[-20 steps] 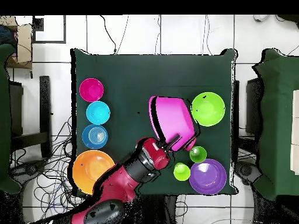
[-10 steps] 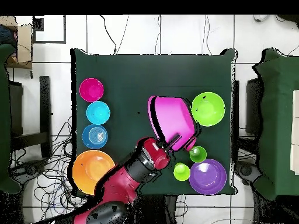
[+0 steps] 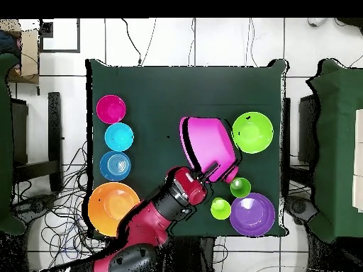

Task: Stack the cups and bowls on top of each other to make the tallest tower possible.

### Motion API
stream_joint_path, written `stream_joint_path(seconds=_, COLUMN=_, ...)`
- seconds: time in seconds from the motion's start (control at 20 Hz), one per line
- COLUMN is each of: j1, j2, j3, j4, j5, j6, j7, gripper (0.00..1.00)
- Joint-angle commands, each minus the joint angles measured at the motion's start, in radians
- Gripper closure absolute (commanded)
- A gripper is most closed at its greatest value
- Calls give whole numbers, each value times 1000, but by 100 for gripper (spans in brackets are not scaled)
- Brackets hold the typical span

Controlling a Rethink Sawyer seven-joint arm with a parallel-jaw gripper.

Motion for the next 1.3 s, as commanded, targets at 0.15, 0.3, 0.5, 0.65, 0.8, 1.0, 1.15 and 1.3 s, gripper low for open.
stream_joint_path(seconds=0.15, j1=-28, j2=28, j3=178, j4=-24, j5=65, j6=-56, j7=171, gripper=100)
stream_joint_path(seconds=0.3, j1=-32, j2=27, j3=186, j4=-22, j5=72, j6=-71, j7=172, gripper=100)
stream_joint_path(seconds=0.5, j1=-29, j2=39, j3=200, j4=-15, j5=101, j6=-87, j7=179, gripper=100)
stream_joint_path(seconds=0.65, j1=-29, j2=44, j3=211, j4=-11, j5=121, j6=-106, j7=183, gripper=100)
stream_joint_path(seconds=0.8, j1=-21, j2=59, j3=216, j4=-6, j5=149, j6=-111, j7=180, gripper=100)
stream_joint_path(seconds=1.0, j1=-18, j2=76, j3=220, j4=-1, j5=178, j6=-124, j7=174, gripper=100)
stream_joint_path(seconds=1.15, j1=-18, j2=84, j3=220, j4=1, j5=191, j6=-125, j7=163, gripper=100)
stream_joint_path(seconds=1.3, j1=-13, j2=95, j3=219, j4=4, j5=204, j6=-127, j7=152, gripper=100)
